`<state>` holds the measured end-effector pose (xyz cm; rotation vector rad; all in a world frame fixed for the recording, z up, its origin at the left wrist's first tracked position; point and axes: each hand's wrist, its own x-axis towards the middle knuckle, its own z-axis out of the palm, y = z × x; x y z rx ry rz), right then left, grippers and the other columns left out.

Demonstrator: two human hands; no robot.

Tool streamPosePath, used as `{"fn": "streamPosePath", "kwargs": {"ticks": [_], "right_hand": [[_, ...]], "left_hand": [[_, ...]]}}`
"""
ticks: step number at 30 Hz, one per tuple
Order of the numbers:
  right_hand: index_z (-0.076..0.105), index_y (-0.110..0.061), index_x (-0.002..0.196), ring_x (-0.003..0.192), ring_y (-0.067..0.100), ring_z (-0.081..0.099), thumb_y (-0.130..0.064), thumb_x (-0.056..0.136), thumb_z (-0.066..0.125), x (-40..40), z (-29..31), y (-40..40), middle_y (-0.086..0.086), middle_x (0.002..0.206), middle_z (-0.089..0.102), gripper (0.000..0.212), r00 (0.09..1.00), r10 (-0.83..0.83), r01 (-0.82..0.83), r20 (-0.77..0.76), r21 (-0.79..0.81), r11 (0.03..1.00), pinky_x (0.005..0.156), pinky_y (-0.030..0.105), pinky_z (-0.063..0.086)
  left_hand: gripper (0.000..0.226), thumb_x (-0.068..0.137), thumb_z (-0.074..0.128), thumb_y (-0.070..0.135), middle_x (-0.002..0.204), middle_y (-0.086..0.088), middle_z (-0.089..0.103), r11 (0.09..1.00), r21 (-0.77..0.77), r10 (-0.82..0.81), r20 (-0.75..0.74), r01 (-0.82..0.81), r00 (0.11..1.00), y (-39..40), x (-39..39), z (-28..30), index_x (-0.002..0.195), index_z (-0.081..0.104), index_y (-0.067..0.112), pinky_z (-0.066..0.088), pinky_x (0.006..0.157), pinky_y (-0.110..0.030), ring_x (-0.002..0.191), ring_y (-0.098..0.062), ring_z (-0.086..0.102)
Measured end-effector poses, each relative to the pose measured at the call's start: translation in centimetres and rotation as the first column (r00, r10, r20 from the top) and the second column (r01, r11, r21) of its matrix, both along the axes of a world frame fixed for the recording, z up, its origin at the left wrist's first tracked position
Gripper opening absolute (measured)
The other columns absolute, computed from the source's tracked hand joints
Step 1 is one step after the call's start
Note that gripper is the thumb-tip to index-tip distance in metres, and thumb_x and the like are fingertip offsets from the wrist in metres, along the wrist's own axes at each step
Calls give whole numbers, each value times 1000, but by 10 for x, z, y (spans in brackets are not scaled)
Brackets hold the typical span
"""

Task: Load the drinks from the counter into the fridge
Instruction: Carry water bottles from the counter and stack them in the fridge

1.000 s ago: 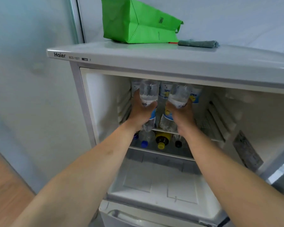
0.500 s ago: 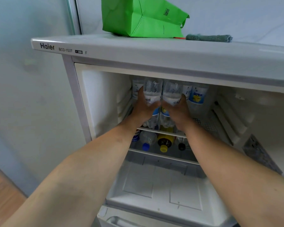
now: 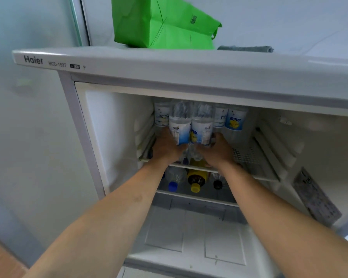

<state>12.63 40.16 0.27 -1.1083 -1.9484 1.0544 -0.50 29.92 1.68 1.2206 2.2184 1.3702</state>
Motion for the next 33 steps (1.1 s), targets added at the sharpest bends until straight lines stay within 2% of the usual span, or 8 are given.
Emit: {"fn": "streamPosePath", "kwargs": {"ticks": [2, 7, 12, 15, 18, 21, 25, 33], "right_hand": [[51, -23, 124, 100, 22, 67, -39, 83, 77, -2, 3, 1, 2, 124, 63, 51, 1000, 2, -2, -4, -20, 1000, 79, 48, 61], [51, -21, 125, 108, 26, 65, -36, 87, 74, -8, 7, 9, 5, 127, 63, 47, 999, 19, -19, 30, -2, 1000, 86, 51, 58], [49, -23, 132, 109, 24, 64, -31, 88, 73, -23, 5, 16, 3, 133, 61, 51, 1000, -20, 21, 22, -39, 999, 87, 50, 58], [48, -22, 135, 117, 26, 61, -31, 88, 73, -32, 4, 23, 4, 136, 60, 54, 999, -42, 43, 23, -40, 998, 94, 50, 55], [47, -21, 138, 123, 25, 58, -29, 89, 72, -41, 2, 30, 4, 139, 58, 56, 998, -55, 55, -7, -61, 997, 103, 45, 50], [45, -20, 141, 124, 23, 58, -22, 89, 72, -46, 0, 34, 4, 139, 58, 58, 997, -67, 63, -48, -64, 996, 101, 37, 48], [44, -23, 142, 126, 22, 56, -21, 90, 70, -49, -3, 39, 2, 141, 57, 57, 994, -72, 67, -82, -58, 996, 97, 33, 45], [48, -20, 139, 124, 23, 57, -25, 91, 70, -54, -6, 47, 4, 141, 57, 53, 994, -107, 106, -34, -38, 994, 97, 32, 45]], "left_hand": [[55, 83, 77, 23, 129, -7, 65, 1000, 10, -8, 50, 7, 999, 3, 0, 4, 132, 54, 16, 54, 96, -45, 117, -25, 63], [47, 85, 74, 22, 124, -10, 66, 1000, 12, 15, 83, -16, 996, 14, -2, 8, 128, 58, 12, 56, 94, -44, 114, -26, 65], [44, 84, 77, 18, 121, -5, 69, 992, 102, 54, 210, -77, 976, 29, -3, 5, 126, 63, 15, 52, 84, -24, 109, -18, 66], [34, 86, 76, 13, 118, -8, 71, 984, 170, 2, 277, -51, 961, 34, -1, 1, 119, 67, 15, 56, 91, -34, 105, -18, 67], [35, 90, 72, 13, 120, -10, 69, 986, 162, -26, 347, -33, 937, 39, -3, -3, 124, 64, 14, 54, 98, -46, 109, -24, 65], [37, 90, 71, 6, 120, -15, 68, 983, 177, -48, 466, -40, 884, 42, -6, -5, 126, 63, 10, 53, 98, -52, 110, -31, 65], [38, 91, 66, 1, 122, -17, 67, 982, 182, -43, 508, -58, 860, 44, -8, -7, 128, 62, 7, 52, 98, -53, 112, -33, 64], [37, 95, 52, -4, 124, -20, 65, 982, 168, -19, 559, -91, 829, 46, -10, -6, 130, 58, 6, 51, 100, -52, 114, -35, 62]]}}
